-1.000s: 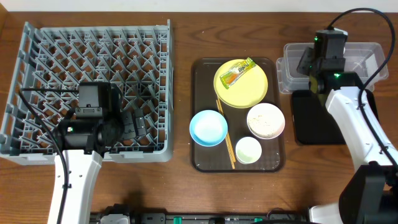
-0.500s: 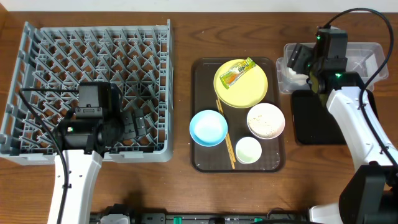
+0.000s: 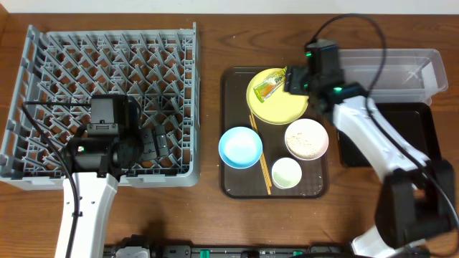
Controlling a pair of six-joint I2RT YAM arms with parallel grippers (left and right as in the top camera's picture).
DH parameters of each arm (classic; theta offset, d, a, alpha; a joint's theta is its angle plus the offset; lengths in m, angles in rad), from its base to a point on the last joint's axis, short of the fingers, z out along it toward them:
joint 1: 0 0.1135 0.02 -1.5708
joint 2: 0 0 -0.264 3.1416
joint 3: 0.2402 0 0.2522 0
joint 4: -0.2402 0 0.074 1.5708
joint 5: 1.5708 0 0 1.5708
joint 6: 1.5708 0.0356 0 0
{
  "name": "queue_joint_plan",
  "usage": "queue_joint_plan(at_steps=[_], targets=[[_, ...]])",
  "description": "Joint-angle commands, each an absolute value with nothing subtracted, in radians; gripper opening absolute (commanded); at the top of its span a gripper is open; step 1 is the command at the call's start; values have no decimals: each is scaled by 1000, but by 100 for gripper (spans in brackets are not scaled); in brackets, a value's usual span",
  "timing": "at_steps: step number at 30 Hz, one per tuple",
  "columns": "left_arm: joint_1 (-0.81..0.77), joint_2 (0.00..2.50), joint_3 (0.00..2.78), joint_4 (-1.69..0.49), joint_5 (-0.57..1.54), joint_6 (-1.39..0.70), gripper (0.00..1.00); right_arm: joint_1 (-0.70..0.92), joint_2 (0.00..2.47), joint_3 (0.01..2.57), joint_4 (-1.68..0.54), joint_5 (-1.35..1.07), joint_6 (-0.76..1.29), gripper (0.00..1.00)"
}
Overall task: Sort waste into correct bins and load items into the dishwasher rack
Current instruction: 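Move right gripper back and grasp the green snack wrapper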
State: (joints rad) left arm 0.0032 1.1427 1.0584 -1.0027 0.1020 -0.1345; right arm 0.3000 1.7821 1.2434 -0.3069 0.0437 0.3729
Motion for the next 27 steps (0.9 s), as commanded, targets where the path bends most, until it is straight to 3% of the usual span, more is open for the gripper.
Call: queue_joint_plan(at_steps=[1,6,15,22,25,27], targets=[[-1,1143,1073,-1005,105,-143,99,331,1870,1249,-272,56,477,70],[-1,1143,1071,-1005,105,-144,99,351,1972,1249,-187,55,601,68],[-1,1143,1068,-1005,105,-144,99,368,2066,1249,-112,64,641,59],[-1,1143,1068,-1005,105,-143,99,368,2080,1249,-86,73,676,25],[-1,1143,1068,-1005,105,-144,99,367,2079,1249,-81,49,671,5],[-1,1143,1068,-1005,105,-144,99,365,2072,1249,-95,39,654,1]])
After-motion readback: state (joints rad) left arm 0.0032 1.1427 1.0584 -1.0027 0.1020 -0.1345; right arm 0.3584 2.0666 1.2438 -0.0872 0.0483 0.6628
